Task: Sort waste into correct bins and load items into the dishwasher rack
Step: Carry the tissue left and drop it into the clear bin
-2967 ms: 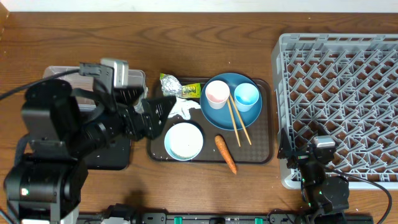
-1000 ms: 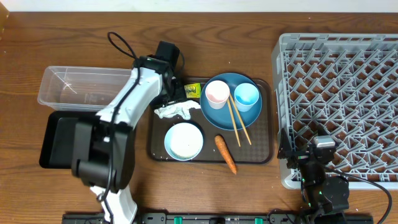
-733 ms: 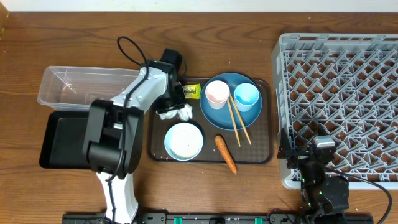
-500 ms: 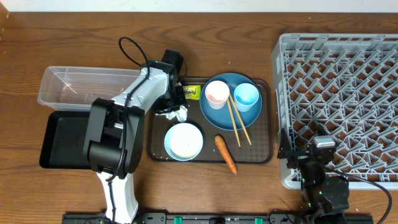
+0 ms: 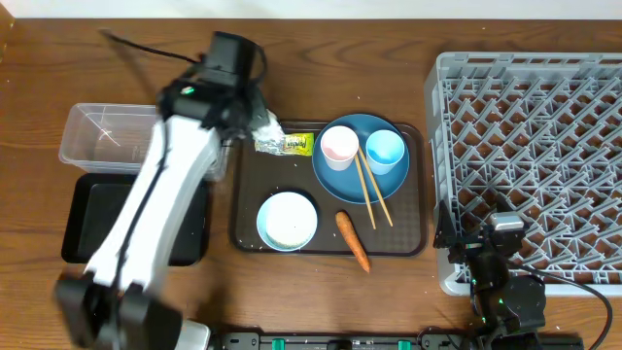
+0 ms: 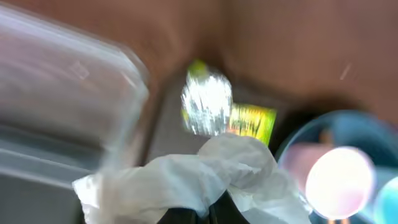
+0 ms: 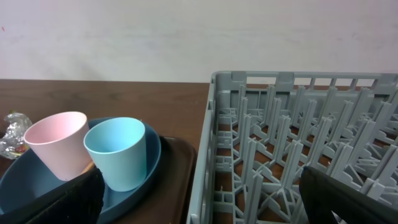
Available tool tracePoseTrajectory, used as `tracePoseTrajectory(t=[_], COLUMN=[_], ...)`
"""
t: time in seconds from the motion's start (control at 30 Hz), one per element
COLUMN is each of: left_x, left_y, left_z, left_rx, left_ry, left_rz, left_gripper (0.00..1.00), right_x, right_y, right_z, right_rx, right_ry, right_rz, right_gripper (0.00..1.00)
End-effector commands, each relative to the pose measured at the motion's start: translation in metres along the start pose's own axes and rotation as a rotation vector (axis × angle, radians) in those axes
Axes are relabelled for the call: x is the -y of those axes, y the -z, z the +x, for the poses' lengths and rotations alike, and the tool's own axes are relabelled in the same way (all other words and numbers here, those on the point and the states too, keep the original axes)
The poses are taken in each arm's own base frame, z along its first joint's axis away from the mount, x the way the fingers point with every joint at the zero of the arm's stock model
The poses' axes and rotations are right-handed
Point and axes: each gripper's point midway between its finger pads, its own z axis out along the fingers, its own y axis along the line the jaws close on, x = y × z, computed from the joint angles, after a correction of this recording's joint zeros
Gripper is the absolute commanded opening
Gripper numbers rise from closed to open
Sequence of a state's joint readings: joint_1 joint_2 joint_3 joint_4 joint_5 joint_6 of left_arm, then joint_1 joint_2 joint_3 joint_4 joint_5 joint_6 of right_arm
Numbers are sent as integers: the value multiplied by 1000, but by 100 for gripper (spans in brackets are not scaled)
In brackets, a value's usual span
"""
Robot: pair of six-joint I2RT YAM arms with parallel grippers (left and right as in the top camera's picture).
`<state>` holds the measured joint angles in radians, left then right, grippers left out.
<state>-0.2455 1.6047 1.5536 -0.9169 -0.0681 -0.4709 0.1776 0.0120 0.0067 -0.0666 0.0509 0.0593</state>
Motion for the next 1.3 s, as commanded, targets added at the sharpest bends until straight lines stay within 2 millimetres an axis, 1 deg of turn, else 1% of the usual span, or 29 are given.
tracePoseTrajectory(t=[0.0, 0.07, 0.2, 0.3, 0.4, 0.6, 0.7, 0.8, 0.97, 1.0, 1.03, 1.07, 1.13, 1.2, 1.27], left_x=[-39, -52, -84, -111, -132, -165, -174, -177, -180, -180, -180, -179, -178, -176, -173], left_y=[15, 15, 2, -14, -32, -73, -88, -103, -118, -118, -118, -116, -113, -105, -93], left_z=[-25, -34, -44, -46, -43, -37, -30, -21, -13, -13, -13, -15, -17, -22, -27], left_rx=[117, 132, 127, 93, 48, -28, -70, -112, -149, -150, -149, -142, -135, -114, -89], left_ry=[39, 74, 144, 191, 222, 272, 279, 274, 270, 270, 270, 271, 272, 275, 279], left_rz=[-139, -152, -205, -258, -304, -368, -390, -407, -421, -421, -421, -418, -414, -403, -384], left_gripper=[6, 6, 6, 6, 6, 7, 7, 7, 10, 13, 25, 34, 48, 56, 59], right_x=[3, 3, 3, 3, 3, 3, 3, 3, 3, 3, 3, 3, 3, 3, 3], right_y=[0, 0, 0, 0, 0, 0, 0, 0, 0, 0, 0, 0, 0, 0, 0], right_z=[0, 0, 0, 0, 0, 0, 0, 0, 0, 0, 0, 0, 0, 0, 0], right_rx=[1, 1, 1, 1, 1, 1, 1, 1, 1, 1, 1, 1, 1, 1, 1], right_ry=[11, 11, 11, 11, 11, 11, 11, 11, 11, 11, 11, 11, 11, 11, 11], right_rz=[12, 13, 12, 12, 12, 12, 12, 12, 12, 12, 12, 12, 12, 13, 12], right_gripper=[99, 99, 99, 99, 99, 99, 99, 99, 99, 99, 99, 99, 99, 99, 99])
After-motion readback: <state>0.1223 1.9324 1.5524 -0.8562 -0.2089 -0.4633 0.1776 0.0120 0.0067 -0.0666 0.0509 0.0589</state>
